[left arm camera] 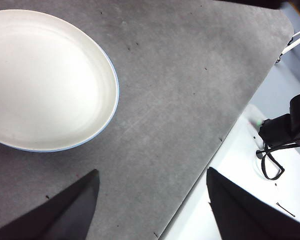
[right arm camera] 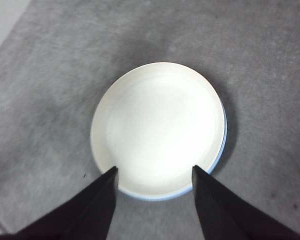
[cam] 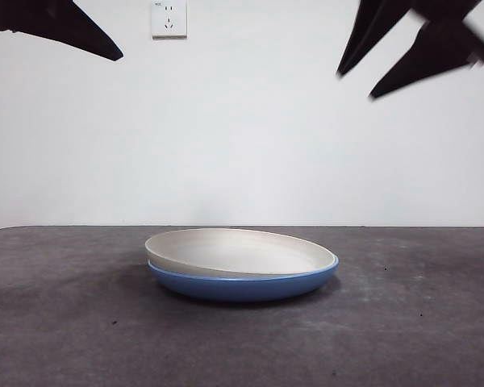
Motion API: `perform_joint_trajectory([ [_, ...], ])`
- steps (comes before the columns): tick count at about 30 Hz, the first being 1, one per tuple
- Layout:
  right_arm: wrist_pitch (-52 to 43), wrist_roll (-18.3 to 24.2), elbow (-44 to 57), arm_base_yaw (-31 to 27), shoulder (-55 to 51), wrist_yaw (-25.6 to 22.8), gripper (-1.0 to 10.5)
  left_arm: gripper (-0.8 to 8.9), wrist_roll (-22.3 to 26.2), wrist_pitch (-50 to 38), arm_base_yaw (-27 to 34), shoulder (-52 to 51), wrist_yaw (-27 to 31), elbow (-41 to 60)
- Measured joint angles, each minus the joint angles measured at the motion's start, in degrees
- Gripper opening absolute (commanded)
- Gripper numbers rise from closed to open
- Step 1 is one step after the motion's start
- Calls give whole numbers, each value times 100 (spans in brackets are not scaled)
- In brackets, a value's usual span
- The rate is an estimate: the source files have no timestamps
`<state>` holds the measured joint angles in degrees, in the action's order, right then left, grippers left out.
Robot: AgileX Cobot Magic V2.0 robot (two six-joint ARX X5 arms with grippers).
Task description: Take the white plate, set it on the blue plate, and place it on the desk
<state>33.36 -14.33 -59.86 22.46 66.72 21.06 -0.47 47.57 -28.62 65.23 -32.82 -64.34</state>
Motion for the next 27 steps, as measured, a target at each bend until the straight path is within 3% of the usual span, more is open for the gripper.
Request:
perform_joint_trajectory([
  [14, 2594, 706, -2, 79, -1451, 339, 235, 342, 0, 0, 0, 0, 0, 0],
  [27, 2618, 837, -2, 79, -1513, 337, 232, 330, 0, 0, 0, 0, 0, 0],
])
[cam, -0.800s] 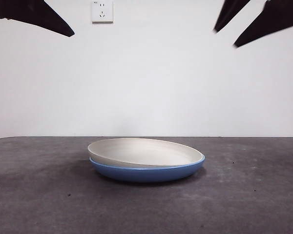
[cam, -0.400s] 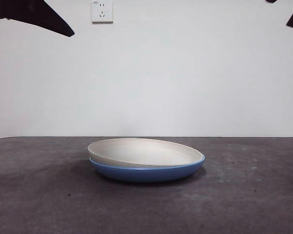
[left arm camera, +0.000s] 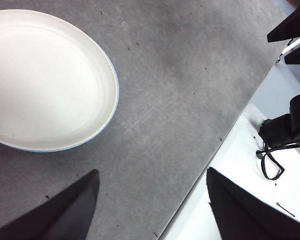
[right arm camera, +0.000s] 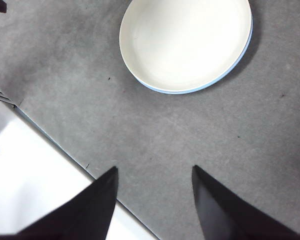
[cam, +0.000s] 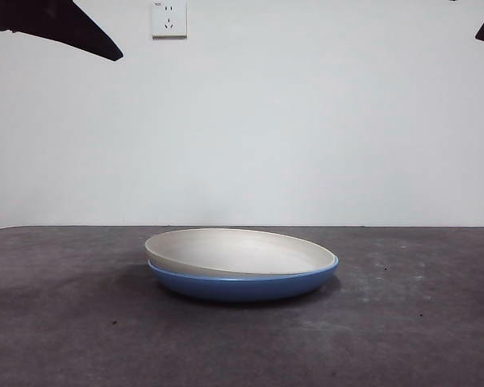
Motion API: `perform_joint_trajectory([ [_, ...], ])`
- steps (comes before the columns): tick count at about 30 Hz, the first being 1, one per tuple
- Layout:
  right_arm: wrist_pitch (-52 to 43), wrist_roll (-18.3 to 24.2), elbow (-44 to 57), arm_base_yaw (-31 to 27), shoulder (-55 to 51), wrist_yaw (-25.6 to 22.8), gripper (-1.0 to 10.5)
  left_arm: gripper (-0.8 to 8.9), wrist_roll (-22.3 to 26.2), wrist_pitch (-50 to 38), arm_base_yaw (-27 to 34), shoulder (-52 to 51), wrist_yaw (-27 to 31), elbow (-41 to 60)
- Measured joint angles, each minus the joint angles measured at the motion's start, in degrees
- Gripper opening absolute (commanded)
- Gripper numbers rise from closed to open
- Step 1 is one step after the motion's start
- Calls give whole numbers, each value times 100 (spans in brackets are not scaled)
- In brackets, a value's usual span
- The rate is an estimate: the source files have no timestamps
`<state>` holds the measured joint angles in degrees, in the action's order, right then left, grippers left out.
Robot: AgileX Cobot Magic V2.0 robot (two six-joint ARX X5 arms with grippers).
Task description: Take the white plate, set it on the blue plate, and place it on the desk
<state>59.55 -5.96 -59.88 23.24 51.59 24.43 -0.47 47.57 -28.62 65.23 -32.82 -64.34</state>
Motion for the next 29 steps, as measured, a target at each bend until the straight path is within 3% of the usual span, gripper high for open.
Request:
perform_joint_trajectory([
  [6, 0, 17, 0, 0, 0, 0, 13, 17, 0, 0, 0, 0, 0, 0],
  [29, -68, 146, 0, 0, 0, -7, 11, 9, 0, 0, 0, 0, 0, 0],
])
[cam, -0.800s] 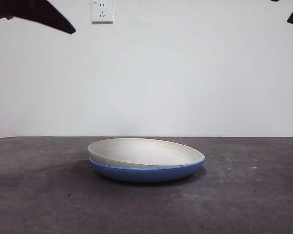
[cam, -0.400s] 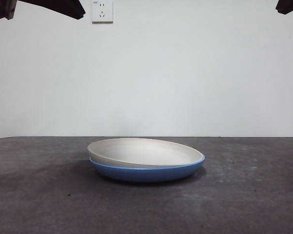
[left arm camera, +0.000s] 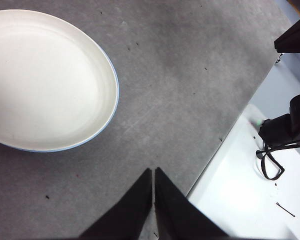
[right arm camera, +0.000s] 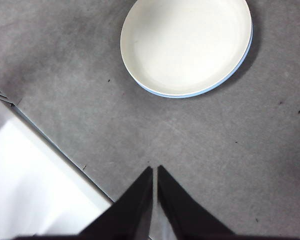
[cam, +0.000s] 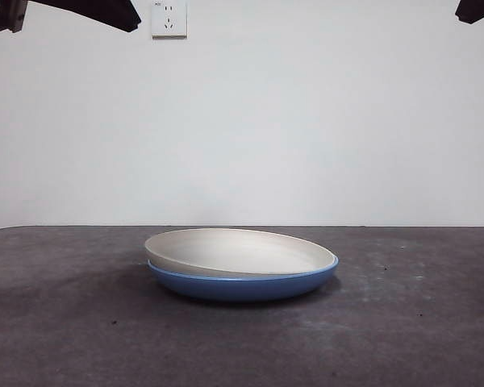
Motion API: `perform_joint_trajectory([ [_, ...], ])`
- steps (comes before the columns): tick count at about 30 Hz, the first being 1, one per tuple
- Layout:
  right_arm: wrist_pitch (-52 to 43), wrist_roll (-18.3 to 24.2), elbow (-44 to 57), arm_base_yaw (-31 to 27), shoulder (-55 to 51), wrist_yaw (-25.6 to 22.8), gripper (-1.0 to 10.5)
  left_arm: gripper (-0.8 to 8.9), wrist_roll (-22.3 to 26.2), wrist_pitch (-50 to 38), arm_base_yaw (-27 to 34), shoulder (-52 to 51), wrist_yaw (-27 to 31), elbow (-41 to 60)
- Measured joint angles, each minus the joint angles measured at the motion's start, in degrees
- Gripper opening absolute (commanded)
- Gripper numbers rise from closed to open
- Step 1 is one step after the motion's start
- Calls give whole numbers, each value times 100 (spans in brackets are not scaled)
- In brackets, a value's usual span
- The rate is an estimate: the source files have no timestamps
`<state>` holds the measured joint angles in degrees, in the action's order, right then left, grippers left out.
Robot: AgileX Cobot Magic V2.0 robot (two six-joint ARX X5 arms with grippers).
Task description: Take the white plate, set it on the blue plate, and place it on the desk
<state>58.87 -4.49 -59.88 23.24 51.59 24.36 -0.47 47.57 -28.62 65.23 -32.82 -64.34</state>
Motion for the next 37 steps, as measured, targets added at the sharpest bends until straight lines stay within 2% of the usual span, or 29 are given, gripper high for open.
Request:
perform_joint_trajectory([
  [10, 0, 2, 0, 0, 0, 0, 11, 9, 2, -9, 0, -20, 2, 0],
  [14, 0, 2, 0, 0, 0, 0, 11, 9, 254, -376, 92, -319, 210, 17],
  [18, 0, 2, 0, 0, 0, 0, 11, 9, 450, -1606, 525, -1025, 527, 105],
  [24, 0, 2, 0, 0, 0, 0, 11, 9, 570, -3700, 1624, -2264, 634, 820],
  [29, 0, 2, 0, 0, 0, -2, 11, 9, 597, -4662, 2391, -3259, 1519, 1853],
  [34, 0, 2, 0, 0, 0, 0, 11, 9, 599, -4688, 2717, -4151, 2398, 2924],
  [37, 0, 2, 0, 0, 0, 0, 11, 9, 599, -4662, 2839, -4586, 2568, 3506],
])
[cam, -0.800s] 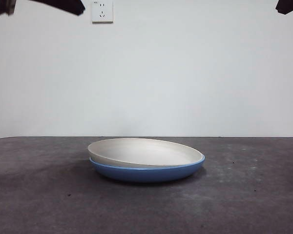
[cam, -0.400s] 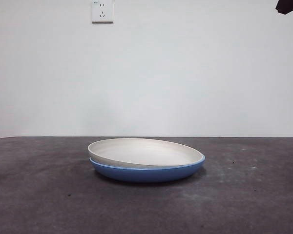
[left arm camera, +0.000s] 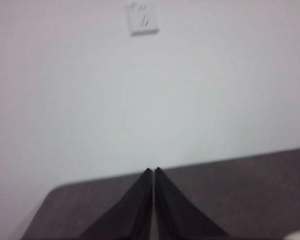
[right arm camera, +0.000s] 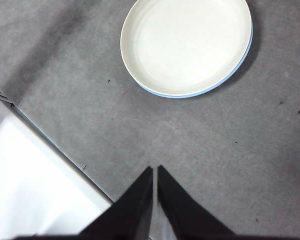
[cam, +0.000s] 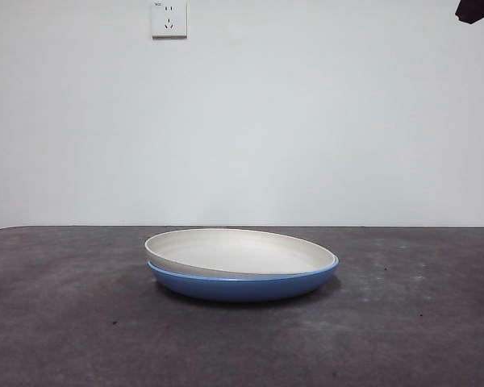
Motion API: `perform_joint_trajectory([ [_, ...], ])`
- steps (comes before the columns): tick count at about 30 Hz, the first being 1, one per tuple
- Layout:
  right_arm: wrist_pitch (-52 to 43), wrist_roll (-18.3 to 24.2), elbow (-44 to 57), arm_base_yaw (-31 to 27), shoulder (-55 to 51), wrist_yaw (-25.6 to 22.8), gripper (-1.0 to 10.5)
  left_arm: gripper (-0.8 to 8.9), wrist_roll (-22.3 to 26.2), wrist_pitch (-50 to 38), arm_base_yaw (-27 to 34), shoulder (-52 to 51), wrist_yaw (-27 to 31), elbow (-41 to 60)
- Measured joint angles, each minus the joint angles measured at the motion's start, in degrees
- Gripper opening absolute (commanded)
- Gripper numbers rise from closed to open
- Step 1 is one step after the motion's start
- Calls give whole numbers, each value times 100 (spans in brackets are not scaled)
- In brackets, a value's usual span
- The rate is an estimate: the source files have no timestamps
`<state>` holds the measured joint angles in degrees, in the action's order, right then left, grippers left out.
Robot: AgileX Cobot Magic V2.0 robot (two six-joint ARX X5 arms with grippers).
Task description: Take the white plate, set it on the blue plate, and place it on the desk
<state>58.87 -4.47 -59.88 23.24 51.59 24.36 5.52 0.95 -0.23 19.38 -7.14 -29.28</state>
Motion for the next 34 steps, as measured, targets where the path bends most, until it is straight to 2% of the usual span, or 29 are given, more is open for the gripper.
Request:
perform_joint_trajectory([
  [15, 0, 0, 0, 0, 0, -2, 11, 9, -175, 17, 87, -1368, 125, 2087],
  [27, 0, 0, 0, 0, 0, -2, 11, 9, -245, 354, 87, -1882, 144, 2723],
  [34, 0, 0, 0, 0, 0, -2, 11, 9, -264, 551, 87, -1908, 144, 2741],
])
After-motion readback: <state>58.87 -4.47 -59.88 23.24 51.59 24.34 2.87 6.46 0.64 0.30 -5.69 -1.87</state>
